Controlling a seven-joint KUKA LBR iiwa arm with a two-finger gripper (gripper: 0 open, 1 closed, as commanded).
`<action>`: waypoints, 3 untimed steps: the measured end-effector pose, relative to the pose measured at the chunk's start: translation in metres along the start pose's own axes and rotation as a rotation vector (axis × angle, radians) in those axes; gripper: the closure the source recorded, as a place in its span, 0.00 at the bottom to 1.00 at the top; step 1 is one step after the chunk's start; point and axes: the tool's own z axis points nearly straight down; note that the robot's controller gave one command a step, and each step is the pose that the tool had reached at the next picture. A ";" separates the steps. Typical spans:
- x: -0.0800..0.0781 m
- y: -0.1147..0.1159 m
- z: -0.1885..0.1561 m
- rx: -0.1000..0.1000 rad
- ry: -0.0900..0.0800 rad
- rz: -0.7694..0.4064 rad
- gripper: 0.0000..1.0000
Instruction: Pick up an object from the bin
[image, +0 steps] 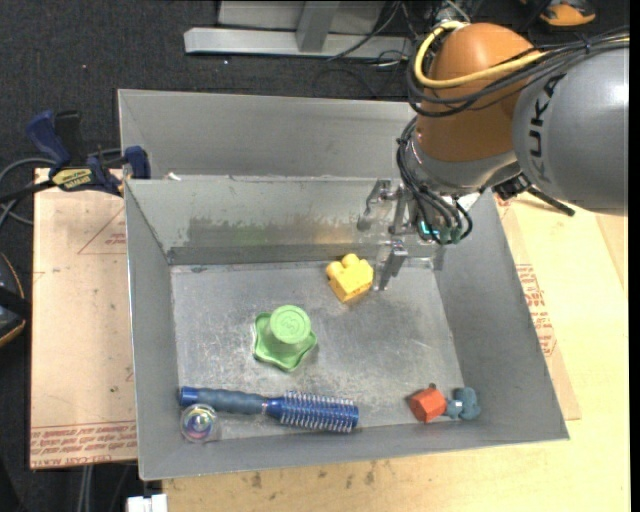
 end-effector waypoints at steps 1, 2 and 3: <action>-0.012 -0.030 0.141 -0.002 -0.014 0.246 0.00; 0.009 0.042 0.125 -0.004 -0.008 0.168 0.00; -0.019 -0.031 0.126 0.001 -0.012 0.218 0.00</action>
Offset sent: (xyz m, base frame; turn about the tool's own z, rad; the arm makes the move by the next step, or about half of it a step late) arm 0.0098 -0.0324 -0.1559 0.2495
